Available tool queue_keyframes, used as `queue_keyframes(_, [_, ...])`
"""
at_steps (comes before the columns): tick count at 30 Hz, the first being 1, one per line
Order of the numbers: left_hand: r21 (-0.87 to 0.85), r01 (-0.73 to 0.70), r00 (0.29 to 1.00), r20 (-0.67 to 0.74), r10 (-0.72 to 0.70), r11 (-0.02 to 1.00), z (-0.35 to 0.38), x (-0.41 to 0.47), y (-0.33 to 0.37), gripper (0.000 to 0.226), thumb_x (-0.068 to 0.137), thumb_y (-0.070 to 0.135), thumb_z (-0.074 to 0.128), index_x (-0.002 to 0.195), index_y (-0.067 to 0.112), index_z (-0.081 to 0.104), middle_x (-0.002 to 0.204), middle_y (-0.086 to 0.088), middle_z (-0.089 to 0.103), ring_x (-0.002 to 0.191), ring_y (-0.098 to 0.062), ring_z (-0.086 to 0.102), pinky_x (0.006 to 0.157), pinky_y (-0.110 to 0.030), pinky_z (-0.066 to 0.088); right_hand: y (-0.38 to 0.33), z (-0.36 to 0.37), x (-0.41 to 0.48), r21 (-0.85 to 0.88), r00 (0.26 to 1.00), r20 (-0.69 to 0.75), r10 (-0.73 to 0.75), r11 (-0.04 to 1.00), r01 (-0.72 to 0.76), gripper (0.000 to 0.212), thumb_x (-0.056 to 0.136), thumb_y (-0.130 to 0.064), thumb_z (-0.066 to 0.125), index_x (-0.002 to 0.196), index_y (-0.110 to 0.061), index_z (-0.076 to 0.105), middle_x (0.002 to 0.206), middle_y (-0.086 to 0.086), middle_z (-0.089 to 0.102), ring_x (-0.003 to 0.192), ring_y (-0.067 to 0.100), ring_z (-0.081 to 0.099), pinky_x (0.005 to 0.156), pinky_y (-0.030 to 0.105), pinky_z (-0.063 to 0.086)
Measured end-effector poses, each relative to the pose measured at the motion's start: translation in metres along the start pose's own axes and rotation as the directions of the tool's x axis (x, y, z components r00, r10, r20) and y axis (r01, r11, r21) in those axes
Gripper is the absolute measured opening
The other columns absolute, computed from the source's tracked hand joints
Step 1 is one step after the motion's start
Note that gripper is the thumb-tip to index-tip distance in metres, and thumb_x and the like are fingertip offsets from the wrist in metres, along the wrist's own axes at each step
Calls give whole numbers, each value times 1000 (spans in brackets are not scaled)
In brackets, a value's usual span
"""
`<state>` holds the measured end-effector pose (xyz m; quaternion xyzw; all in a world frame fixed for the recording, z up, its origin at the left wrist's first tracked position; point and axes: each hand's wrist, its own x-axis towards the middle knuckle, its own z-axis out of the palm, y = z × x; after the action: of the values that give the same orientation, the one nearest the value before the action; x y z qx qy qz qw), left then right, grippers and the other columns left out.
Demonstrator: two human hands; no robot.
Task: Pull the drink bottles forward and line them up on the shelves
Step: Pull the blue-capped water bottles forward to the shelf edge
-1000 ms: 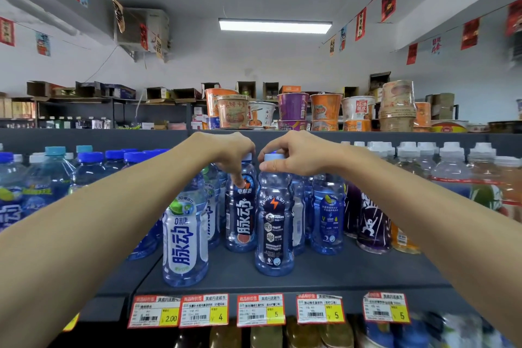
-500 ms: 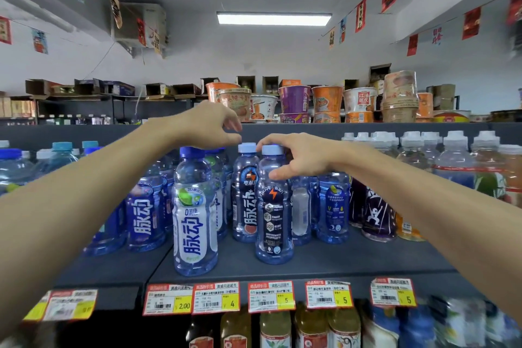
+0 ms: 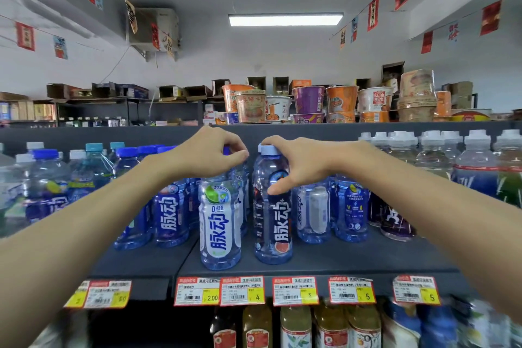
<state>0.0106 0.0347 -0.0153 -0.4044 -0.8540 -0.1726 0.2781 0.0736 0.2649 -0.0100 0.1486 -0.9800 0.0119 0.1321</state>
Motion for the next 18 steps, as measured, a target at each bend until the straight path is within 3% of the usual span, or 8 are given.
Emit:
queue_keyframes(2, [-33,-21,994,-110,18,999,6,-6,-3,19,96,39,60,85,31,74,76,16,69,76,7,59,62,-5,38,2,6,-4,50,999,-23,-31,998,32,101,76,-59,78,151,-31,17,114,-1,62,99,20,59,88,37,47])
queue_keyframes(6, [-61,-55,964,-263,37,997,18,-13,-1,32,101,32,55,82,16,75,72,8,68,72,-2,60,62,-9,38,2,14,-10,118,994,-107,-15,993,28,97,72,-68,77,146,-35,23,106,-6,63,92,10,60,82,34,50])
queue_keyframes(11, [-105,-72,954,-296,38,992,21,-14,2,34,102,27,54,77,13,72,65,12,64,63,3,58,58,-8,37,-5,18,-14,123,988,-157,13,992,7,96,64,-77,72,139,-37,27,108,-6,66,94,14,64,87,43,55])
queue_keyframes(18, [-126,-53,957,-290,14,991,20,-16,1,38,102,27,52,71,11,66,64,1,64,61,-13,58,57,-14,36,-14,21,-19,148,983,-182,25,989,2,89,67,-72,74,136,-38,29,109,-5,68,95,15,66,87,44,55])
